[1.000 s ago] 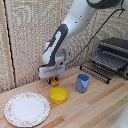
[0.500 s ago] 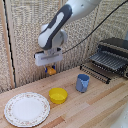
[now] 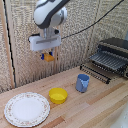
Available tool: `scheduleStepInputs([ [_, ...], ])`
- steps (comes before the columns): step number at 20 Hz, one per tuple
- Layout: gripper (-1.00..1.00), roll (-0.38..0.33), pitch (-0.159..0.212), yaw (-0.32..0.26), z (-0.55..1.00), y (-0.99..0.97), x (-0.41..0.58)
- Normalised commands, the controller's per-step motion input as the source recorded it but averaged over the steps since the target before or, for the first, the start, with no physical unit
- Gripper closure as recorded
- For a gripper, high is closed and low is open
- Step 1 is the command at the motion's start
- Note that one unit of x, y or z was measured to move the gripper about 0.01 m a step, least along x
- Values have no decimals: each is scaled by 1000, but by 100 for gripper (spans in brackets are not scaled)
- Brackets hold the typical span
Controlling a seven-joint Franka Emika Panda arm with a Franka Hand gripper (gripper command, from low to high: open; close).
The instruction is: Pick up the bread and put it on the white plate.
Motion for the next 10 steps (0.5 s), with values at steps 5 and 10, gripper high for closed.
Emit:
scheduleStepInputs([
  [5,100,-1,54,0,61,909,-334],
  [10,100,-20,72,0,-285,966,-287],
])
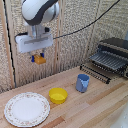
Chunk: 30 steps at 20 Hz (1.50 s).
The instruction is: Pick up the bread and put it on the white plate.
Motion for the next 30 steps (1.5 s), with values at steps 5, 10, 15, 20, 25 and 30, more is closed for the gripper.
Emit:
scheduleStepInputs([
  [5,100,-12,19,0,-677,570,-44],
  [10,100,-5,0,0,-673,271,2],
  [15,100,-31,14,1,-531,239,-1],
  [20,100,-71,82,0,-369,370,-111],
  [25,100,-20,12,8,-261,140,0],
  [30,-100,18,-22,9,-29,-38,0],
])
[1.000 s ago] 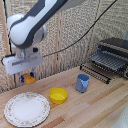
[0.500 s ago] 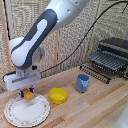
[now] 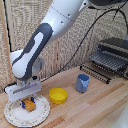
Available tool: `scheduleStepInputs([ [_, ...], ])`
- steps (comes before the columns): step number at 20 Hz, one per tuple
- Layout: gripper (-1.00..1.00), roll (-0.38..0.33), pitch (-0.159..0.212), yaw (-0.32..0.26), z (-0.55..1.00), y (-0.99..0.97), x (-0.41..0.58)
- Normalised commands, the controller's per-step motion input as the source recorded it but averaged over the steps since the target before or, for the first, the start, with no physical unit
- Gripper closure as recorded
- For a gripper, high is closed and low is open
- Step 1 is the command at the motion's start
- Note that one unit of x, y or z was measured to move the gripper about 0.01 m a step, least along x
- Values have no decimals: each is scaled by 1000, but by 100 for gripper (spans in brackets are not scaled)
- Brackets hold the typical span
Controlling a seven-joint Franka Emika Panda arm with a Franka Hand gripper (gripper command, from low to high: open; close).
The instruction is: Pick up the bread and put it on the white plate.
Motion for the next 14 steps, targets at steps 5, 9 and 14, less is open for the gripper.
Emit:
scheduleStepInputs([
  [5,-100,29,-6,0,30,-98,0],
  [9,-100,28,14,0,307,-100,19],
  [14,-100,20,121,-3,642,-135,208],
])
